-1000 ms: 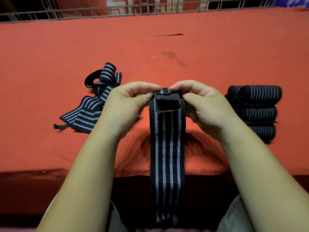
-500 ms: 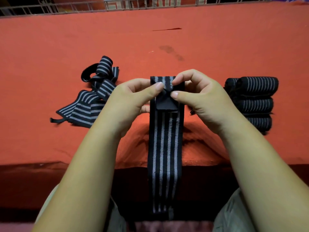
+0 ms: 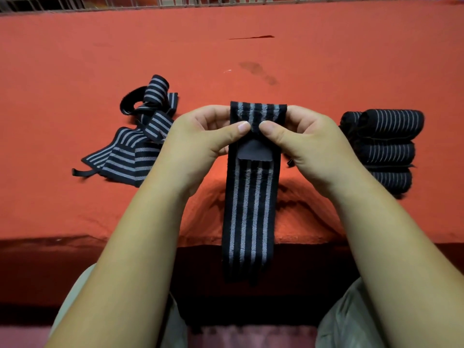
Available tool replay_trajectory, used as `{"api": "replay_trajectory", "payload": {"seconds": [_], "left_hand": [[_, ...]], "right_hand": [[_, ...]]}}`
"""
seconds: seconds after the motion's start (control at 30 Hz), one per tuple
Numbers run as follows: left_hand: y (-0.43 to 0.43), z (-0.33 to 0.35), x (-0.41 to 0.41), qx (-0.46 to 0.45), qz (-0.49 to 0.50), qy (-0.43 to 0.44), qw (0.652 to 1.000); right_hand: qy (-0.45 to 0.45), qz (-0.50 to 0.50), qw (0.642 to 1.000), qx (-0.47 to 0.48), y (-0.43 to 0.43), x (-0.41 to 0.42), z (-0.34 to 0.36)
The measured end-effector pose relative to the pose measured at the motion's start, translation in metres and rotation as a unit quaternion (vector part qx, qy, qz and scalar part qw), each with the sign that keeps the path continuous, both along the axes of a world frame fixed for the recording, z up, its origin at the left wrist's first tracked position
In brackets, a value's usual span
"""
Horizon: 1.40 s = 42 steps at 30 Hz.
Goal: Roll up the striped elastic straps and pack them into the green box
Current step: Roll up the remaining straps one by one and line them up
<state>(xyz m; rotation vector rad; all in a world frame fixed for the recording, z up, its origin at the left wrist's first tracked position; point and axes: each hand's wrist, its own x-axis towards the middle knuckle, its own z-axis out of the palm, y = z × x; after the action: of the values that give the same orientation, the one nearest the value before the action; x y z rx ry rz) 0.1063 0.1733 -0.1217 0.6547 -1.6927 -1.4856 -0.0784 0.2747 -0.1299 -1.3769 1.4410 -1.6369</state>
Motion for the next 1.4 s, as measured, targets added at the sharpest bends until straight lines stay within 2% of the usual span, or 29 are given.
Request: {"api": "replay_trajectory", "payload": {"seconds": [0.27, 0.37, 0.43, 0.57, 0.8, 1.0, 1.2, 1.4], "left_hand": [[-0.007, -0.004, 0.013, -0.071, -0.034, -0.119, 0.99], [-0.008, -0.01, 0.013, -0.074, -0.019, -0.096, 0.992], [-0.01, -0.014, 0.01, -0.082, 0.007, -0.086, 0.993], [-0.013, -0.019, 0.007, -0.079, 0.048, -0.052, 0.994], [-0.016, -0.02, 0.007, -0.076, 0.038, -0.035, 0.996], [-0.023, -0.027, 0.007, -0.013, 0.019, -0.043, 0.999], [-0.035, -0.031, -0.006, 0.017, 0.101, -0.037, 0.994], [-0.038, -0.036, -0.01, -0.002, 0.109, -0.032, 0.994]], "right_hand": [[0.007, -0.027, 0.999, -0.024, -0.007, -0.001, -0.008], [-0.017, -0.009, 1.0, -0.021, -0.007, 0.001, -0.009], [-0.029, 0.014, 0.999, 0.023, -0.008, -0.001, -0.013], [0.007, 0.034, 0.992, 0.121, -0.007, -0.004, -0.029], [-0.043, 0.001, 0.992, 0.115, -0.012, 0.002, -0.034], [-0.051, -0.03, 0.994, 0.091, -0.022, 0.008, -0.038], [-0.03, -0.014, 0.979, 0.199, -0.032, 0.005, -0.044], [-0.1, 0.037, 0.976, 0.192, -0.035, -0.008, -0.052]]}}
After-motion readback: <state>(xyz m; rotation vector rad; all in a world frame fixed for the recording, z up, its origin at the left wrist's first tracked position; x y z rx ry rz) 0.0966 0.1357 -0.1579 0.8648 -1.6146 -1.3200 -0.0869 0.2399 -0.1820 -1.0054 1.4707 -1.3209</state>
